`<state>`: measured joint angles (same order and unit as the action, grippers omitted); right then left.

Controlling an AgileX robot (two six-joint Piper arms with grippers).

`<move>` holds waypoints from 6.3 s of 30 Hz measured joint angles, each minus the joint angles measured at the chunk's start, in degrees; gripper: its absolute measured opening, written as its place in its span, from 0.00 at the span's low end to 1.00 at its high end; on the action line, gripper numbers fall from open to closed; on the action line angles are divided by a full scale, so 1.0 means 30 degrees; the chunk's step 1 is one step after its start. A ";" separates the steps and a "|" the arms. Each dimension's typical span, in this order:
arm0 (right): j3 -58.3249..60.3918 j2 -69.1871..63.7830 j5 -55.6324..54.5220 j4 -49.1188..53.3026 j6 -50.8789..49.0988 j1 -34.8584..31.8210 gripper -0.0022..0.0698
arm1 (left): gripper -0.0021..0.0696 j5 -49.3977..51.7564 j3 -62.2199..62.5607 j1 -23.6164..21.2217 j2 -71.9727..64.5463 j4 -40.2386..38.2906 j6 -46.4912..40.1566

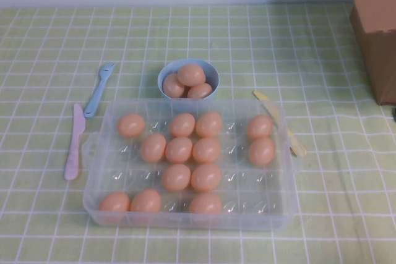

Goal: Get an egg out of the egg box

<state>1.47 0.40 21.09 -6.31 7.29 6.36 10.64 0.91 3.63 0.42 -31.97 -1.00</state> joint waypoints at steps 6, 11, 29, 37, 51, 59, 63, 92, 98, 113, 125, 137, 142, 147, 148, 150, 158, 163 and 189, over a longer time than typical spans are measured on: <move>0.0000 0.0000 0.0000 0.0000 0.0000 0.0000 0.01 | 0.02 0.4496 0.5034 0.0000 -0.4146 0.1597 0.0000; 0.0000 0.0000 0.0000 0.0000 0.0000 0.0000 0.01 | 0.02 0.8941 0.9598 0.0000 -0.9580 0.3343 -0.1177; 0.0000 0.0000 0.0000 0.0000 0.0000 0.0000 0.01 | 0.02 1.5269 1.8920 0.2057 -2.4432 0.5094 -0.5808; 0.0000 0.0000 0.0000 0.0000 0.0000 0.0000 0.01 | 0.02 1.5229 1.9952 0.6536 -2.6962 0.7226 -0.3944; 0.0000 0.0000 0.0000 0.0000 0.0000 0.0000 0.01 | 0.09 1.4374 2.1199 0.9303 -3.0030 0.8077 -0.2913; 0.0000 0.0000 0.0000 0.0000 0.0000 0.0000 0.01 | 0.60 1.6648 2.3429 0.9342 -3.2262 0.8196 -0.1162; 0.0000 0.0000 0.0000 0.0000 0.0000 0.0000 0.01 | 0.68 1.6776 2.3555 0.9414 -3.3000 0.8363 -0.0451; 0.0000 0.0000 0.0000 -0.0044 0.0000 0.0000 0.01 | 0.70 1.6467 2.3622 0.9444 -3.4995 0.9604 -0.0380; 0.0000 0.0000 0.0000 -0.0044 0.0000 0.0000 0.01 | 0.70 1.6436 2.3622 0.9444 -3.5381 0.9604 -0.0380; 0.0000 0.0000 0.0000 -0.0062 0.0000 0.0000 0.01 | 0.67 1.6282 2.3622 0.9444 -3.5775 0.9604 -0.0380; 0.0000 0.0000 0.0000 -0.0062 0.0000 0.0000 0.01 | 0.50 1.6242 2.3622 0.9444 -3.5647 0.9604 -0.0416; 0.0000 0.0000 0.0000 -0.0062 0.0000 0.0000 0.01 | 0.50 1.6610 2.7073 0.9444 -3.3305 0.9811 -0.0416; 0.0000 0.0000 0.0000 -0.0062 0.0000 0.0000 0.01 | 0.50 1.2766 2.8371 0.9018 -3.3313 1.0658 -0.0528; 0.0000 0.0000 0.0000 -0.0062 0.0000 0.0000 0.01 | 0.50 0.8570 2.8580 0.8369 -3.4158 1.0806 -0.1008; 0.0000 0.0000 0.0000 -0.0062 0.0000 0.0000 0.01 | 0.50 0.8107 2.8617 0.8269 -3.4416 1.0806 -0.1095; 0.0000 0.0000 0.0000 -0.0062 0.0000 0.0000 0.01 | 0.50 0.7467 2.8950 0.8087 -3.5156 1.0835 -0.1349; 0.0000 0.0000 0.0000 -0.0062 0.0000 0.0000 0.01 | 0.50 0.7037 3.1171 0.7472 -3.7773 1.0996 -0.2047; 0.0000 0.0000 0.0000 -0.0062 0.0000 0.0000 0.01 | 0.50 0.6964 3.2793 0.6904 -3.9243 1.0873 -0.2076; 0.0000 0.0000 0.0000 -0.0134 0.0000 0.0000 0.01 | 0.50 0.6543 3.4294 0.6450 -4.1809 0.7806 -0.4710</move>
<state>1.47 0.40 21.09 -6.72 7.29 6.36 30.26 103.80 22.98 -125.01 -8.56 -15.13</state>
